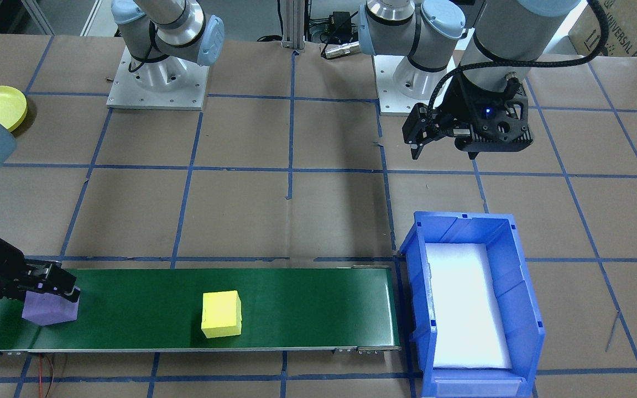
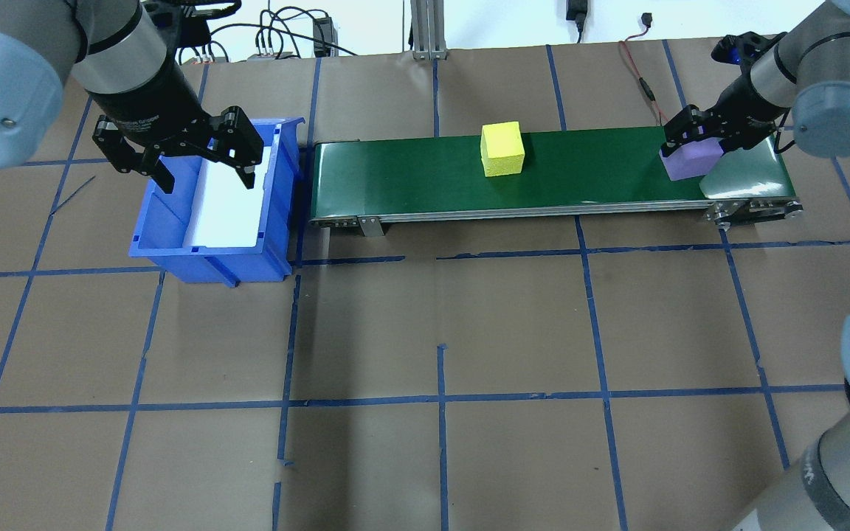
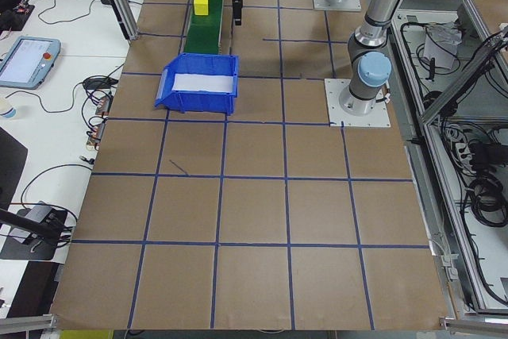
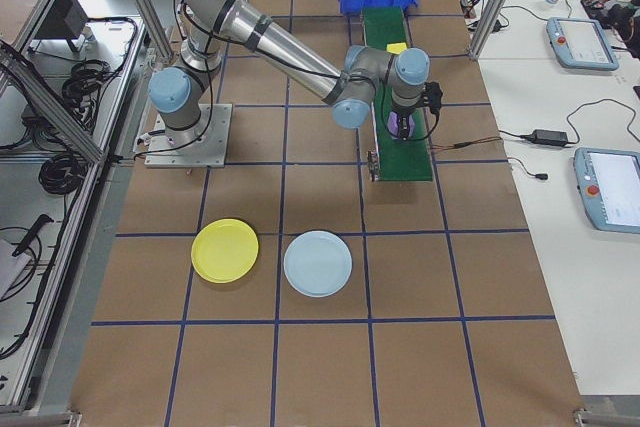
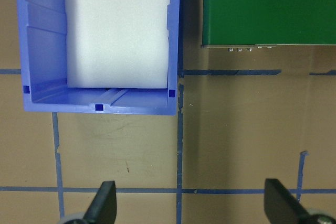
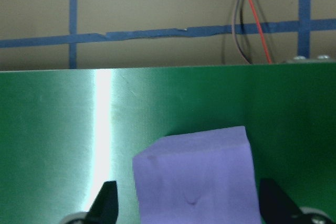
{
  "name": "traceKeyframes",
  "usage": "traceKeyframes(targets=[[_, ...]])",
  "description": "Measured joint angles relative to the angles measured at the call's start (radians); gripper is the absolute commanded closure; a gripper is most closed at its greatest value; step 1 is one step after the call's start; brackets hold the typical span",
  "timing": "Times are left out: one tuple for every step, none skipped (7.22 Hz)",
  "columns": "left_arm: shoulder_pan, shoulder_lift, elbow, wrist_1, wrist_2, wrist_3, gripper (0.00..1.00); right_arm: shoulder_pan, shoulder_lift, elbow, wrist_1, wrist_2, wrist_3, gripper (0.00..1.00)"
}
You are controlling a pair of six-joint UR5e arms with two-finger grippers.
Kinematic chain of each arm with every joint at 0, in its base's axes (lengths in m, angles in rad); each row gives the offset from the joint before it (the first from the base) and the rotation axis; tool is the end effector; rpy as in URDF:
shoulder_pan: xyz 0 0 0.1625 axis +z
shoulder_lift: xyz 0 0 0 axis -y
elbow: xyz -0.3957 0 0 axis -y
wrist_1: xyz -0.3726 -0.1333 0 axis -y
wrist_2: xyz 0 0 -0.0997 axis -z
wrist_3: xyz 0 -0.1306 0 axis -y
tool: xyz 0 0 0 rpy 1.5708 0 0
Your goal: Move block left to right into plate
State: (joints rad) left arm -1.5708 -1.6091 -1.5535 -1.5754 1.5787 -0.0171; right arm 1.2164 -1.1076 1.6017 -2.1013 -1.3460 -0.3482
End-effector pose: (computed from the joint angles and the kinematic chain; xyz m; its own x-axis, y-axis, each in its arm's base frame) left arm -0.1323 -0.4840 0.4170 -0.9998 -0.0169 -0.0083 -0.0171 0.9995 0.0255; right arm -0.0591 -0.6276 0.2162 -0.9804 -0.0090 -0.1970 0.0131 0.9938 -0.1102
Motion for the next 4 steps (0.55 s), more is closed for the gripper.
traceKeyframes(targets=[[0.0, 0.0, 0.0, 0.0, 0.0, 0.0, 0.0, 0.0, 0.0, -0.007, -0.004, -0.035, -0.001, 0.73], [0.0, 0.0, -0.001, 0.0, 0.0, 0.0, 0.0, 0.0, -0.001, -0.019, -0.014, -0.065, -0.006, 0.82], [0.0, 0.0, -0.001, 0.0, 0.0, 0.0, 0.0, -0.008, -0.002, -0.035, -0.025, -0.107, -0.017, 0.8], [0.0, 0.0, -0.002, 0.001, 0.0, 0.0, 0.0, -0.046, -0.005, -0.046, -0.029, -0.136, -0.064, 0.79]])
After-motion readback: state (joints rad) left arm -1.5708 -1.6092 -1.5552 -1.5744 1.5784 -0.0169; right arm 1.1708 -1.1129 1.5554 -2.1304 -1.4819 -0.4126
